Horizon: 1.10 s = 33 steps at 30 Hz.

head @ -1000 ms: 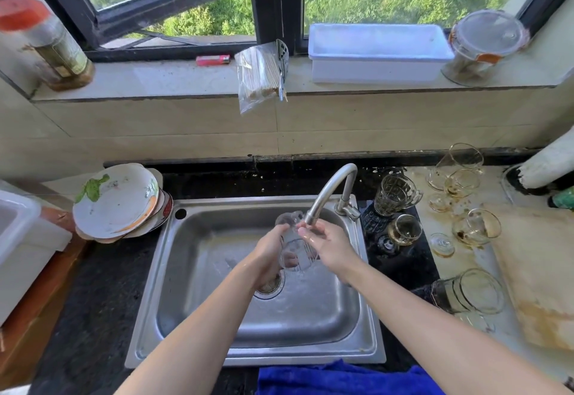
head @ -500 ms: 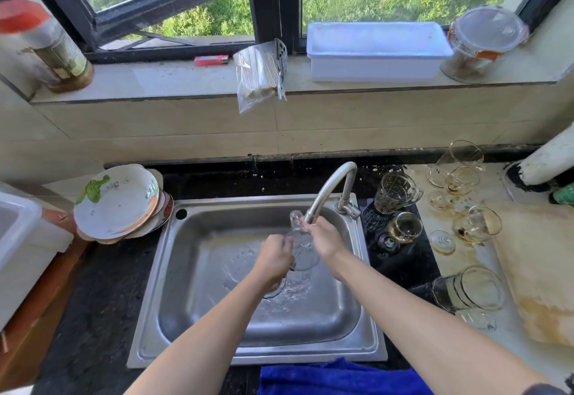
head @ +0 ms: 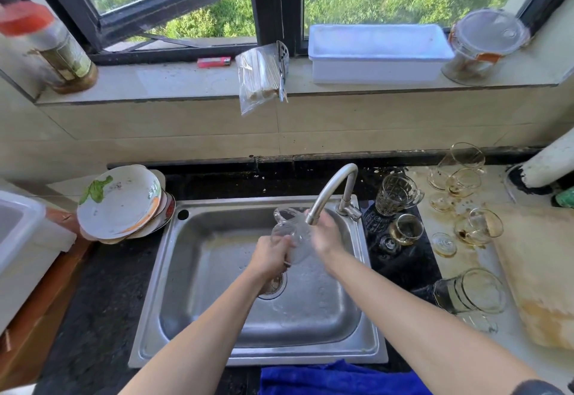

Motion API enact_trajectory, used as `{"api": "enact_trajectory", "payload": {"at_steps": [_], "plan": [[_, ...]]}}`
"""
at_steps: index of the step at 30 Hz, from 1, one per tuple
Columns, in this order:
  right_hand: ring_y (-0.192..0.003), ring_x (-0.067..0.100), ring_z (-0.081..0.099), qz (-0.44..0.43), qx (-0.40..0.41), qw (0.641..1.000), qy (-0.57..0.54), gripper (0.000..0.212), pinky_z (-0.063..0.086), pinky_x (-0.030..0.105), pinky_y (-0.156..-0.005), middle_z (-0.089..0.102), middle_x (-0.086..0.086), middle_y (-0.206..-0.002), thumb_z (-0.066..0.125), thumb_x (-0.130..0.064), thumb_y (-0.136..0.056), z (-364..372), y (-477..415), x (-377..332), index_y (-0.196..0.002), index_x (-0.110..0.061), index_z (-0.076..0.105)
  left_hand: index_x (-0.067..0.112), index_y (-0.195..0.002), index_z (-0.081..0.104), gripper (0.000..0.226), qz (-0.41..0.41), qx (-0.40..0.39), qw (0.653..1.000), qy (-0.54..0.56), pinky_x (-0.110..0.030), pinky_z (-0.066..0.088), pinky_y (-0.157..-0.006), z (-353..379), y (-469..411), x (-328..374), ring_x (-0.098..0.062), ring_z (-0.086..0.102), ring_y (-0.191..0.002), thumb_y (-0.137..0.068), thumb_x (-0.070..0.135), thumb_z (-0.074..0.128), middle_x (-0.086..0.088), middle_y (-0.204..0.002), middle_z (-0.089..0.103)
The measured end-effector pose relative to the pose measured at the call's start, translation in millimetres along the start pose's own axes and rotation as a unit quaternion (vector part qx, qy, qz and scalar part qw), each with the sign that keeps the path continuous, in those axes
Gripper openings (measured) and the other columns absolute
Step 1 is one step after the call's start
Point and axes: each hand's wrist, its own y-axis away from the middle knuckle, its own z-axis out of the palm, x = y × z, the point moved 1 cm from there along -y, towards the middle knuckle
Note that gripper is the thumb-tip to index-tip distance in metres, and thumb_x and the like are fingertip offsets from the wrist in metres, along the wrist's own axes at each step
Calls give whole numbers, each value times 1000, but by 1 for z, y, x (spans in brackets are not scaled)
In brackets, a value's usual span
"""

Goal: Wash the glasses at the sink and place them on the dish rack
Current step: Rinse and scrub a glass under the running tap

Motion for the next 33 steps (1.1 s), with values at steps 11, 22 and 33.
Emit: {"api": "enact_trajectory", "payload": {"at_steps": [11,22,33], "plan": [[-78,18,49,63,86,994,-28,29,37,35,-69,53,1,-84,36,-31,-99,-7,-6,8,-76,-20,51,6,-90,57,20,-194,-138,949,209,-15,15,-31,16,17,-7,-6,21,-32,-97,14,40,5,-45,33],[-75,17,50,146,51,983,-104,23,38,32,-69,57,1,-82,50,-28,-93,-10,-6,5,-89,-13,66,8,-71,55,22,-130,-84,988,-19,-16,19,-38,-1,12,12,-8,30,-31,-91,14,58,5,-40,43],[-84,23,70,238,-101,961,-100,36,59,37,-65,74,6,-97,60,-48,-89,-20,-9,10,-101,-16,70,24,-54,52,36,133,38,970,-197,-27,37,-52,-12,-2,1,-12,43,-50,-79,-2,51,5,-50,51]]}}
